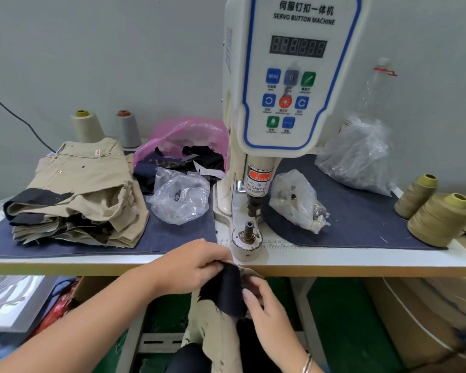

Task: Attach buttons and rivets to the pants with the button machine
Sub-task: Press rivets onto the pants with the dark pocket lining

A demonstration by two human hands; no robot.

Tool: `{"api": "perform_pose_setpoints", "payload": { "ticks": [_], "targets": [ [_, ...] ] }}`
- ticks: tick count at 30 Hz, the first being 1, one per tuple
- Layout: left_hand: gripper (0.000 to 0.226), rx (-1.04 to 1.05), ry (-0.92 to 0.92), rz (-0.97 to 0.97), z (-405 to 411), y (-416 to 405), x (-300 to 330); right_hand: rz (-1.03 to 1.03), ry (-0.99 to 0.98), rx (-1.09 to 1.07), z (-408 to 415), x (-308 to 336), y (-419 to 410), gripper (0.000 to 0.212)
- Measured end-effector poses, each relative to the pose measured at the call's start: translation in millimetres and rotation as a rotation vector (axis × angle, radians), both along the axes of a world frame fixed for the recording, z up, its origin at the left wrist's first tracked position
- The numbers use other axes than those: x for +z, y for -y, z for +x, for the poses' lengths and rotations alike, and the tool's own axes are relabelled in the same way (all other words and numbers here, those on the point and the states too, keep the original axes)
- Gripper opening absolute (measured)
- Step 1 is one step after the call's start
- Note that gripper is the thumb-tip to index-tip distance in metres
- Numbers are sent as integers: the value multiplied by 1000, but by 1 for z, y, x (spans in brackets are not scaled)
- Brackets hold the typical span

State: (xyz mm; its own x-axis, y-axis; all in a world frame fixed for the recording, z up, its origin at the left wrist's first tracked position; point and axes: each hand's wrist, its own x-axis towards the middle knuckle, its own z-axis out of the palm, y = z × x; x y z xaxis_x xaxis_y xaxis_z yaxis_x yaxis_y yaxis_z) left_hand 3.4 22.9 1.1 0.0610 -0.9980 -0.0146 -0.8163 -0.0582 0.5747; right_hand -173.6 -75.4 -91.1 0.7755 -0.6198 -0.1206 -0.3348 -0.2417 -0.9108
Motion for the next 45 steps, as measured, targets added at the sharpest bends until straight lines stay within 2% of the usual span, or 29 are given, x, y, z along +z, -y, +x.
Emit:
{"api": "perform_pose_setpoints", "payload": {
  "ticks": [6,9,11,14,16,18,19,22,25,29,31,34,38,40,42,45],
  "targets": [
    [31,-42,-143,-13,-2,-3,34,168,36,111,-5,4,4,11],
    [54,-47,-189,-10,1,-8,43,275,213,-25,-15,9,19,5],
    [62,-53,-231,-3,2,-11,47,287,273,-96,-20,16,26,5],
    [63,-67,-254,33,0,-13,49,46,206,-59,-24,25,24,25],
    [59,-85,-270,41,-3,-11,52,45,281,76,-22,33,18,41],
    [52,-97,-304,47,-5,-10,56,58,241,210,-16,34,17,59],
    [49,-97,-315,48,-6,-11,58,17,188,247,-13,34,17,57],
    [38,-82,-363,73,-1,-15,64,-202,110,246,-7,42,21,20],
    [32,-45,-433,89,11,-22,67,-225,90,224,-9,48,31,26],
    [21,20,-495,86,21,-23,65,-169,-32,401,-12,56,38,7],
    [20,33,-485,90,22,-21,65,-179,-77,386,-11,60,37,12],
    [22,35,-450,90,22,-19,68,-163,44,390,-11,66,38,36],
    [18,37,-487,77,19,-15,73,-99,97,360,-8,77,39,37],
    [30,28,-440,91,18,-11,73,-90,95,372,-4,80,34,32],
    [40,32,-347,97,16,-6,73,-114,117,418,1,77,28,15],
    [38,49,-268,123,18,-5,76,-141,89,407,0,72,31,3]
  ]
}}
